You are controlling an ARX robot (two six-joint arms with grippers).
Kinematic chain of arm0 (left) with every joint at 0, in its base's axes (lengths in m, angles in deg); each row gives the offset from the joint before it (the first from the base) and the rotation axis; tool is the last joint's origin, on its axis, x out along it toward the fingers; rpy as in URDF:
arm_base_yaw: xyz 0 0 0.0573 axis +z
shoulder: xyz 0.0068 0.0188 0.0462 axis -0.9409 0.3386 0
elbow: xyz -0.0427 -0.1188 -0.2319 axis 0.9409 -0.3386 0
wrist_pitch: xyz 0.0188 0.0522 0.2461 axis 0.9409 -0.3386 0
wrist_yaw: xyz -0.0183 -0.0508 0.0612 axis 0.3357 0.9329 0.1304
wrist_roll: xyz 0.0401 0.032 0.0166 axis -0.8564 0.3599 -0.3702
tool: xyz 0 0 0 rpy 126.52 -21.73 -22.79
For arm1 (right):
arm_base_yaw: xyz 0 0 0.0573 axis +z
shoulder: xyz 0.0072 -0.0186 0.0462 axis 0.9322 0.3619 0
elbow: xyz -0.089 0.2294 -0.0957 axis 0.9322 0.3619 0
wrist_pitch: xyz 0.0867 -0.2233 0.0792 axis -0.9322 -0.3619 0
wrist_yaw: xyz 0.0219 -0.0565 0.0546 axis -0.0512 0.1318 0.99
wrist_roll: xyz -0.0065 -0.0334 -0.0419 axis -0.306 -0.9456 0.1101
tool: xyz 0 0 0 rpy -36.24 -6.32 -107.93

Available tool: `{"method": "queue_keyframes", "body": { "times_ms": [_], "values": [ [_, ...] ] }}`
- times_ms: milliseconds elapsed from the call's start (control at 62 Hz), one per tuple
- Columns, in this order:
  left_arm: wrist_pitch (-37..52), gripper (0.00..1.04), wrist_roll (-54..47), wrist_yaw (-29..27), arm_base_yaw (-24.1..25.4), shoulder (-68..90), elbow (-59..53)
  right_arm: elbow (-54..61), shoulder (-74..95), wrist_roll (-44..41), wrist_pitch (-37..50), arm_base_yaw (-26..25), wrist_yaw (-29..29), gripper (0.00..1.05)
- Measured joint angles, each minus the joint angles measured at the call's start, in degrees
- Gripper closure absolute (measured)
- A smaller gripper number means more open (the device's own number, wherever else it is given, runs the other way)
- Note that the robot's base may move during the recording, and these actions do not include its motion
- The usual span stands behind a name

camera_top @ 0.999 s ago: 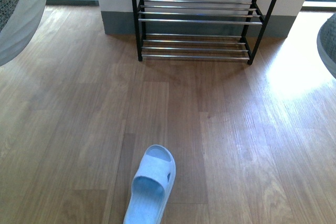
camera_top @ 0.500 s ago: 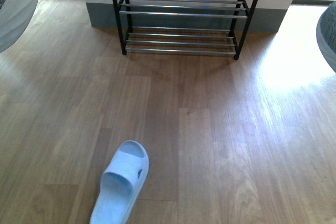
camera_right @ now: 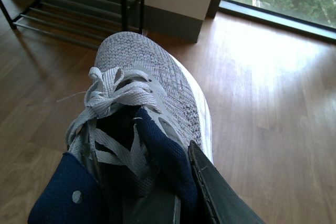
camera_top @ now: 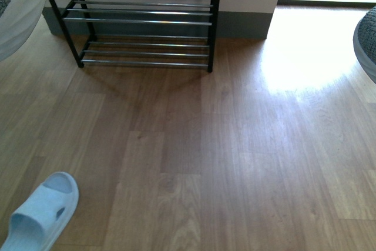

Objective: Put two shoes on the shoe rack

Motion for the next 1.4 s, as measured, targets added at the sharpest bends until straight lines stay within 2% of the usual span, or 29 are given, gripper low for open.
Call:
{"method": "queue_keyframes", "body": {
  "times_ms": [1402],
  "values": [
    [0.0, 1.03, 0.1, 0.1, -0.2, 0.1, 0.0, 0.0, 0.1, 0.0, 0.0, -0.1, -0.2, 1.04]
  ]
}}
